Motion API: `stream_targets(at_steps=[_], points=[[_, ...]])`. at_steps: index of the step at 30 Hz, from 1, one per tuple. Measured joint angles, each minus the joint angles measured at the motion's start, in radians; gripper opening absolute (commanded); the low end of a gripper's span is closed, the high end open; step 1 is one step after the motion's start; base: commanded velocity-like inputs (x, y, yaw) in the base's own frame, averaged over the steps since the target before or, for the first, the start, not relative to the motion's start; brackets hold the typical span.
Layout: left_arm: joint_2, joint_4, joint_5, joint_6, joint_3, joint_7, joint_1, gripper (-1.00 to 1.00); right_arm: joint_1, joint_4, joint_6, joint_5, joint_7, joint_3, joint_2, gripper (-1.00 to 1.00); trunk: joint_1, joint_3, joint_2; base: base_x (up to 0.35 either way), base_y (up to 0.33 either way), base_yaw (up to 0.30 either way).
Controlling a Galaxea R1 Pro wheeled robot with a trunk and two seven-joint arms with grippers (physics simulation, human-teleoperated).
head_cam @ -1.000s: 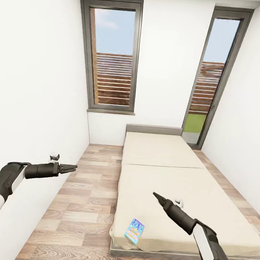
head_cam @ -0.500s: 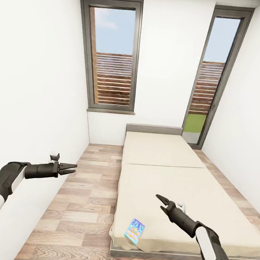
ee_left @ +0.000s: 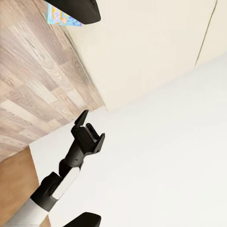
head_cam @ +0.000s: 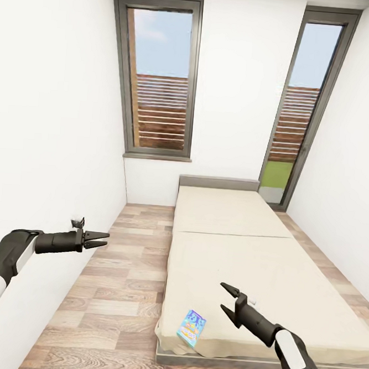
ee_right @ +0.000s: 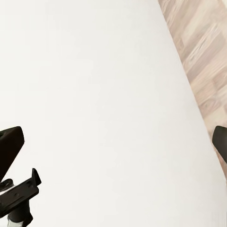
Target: Put all the toys in the child's room - the three board games (two on the bed and one on the table), the two jigsaw puzzles on the table, and the tennis ball on the table - inside the toy box on the table in the child's room.
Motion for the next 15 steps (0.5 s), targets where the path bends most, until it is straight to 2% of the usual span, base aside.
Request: stream_targets(at_steps=[7,11,15], points=[[0.0,0.0,0.0,0.004,0.0,0.0,-0.001,1.0,-0.001,0.012,-0.014,-0.017,0.003,-0.003,0.003,1.0,0.027,-0.022,-0.049,0.0,0.0,0.0],[-0.001,0.0,0.0,0.004,0.0,0.001,-0.001,1.0,-0.001,0.019,-0.016,-0.048,0.008,-0.018,0.006,1.0,0.042,-0.035,-0.077,0.0,0.0,0.0],[-0.001,0.0,0.0,0.004,0.0,0.001,-0.001,1.0,0.0,0.085,-0.021,-0.071,0.01,-0.042,0.007,1.0,0.058,-0.047,-0.105,0.0,0.0,0.0]])
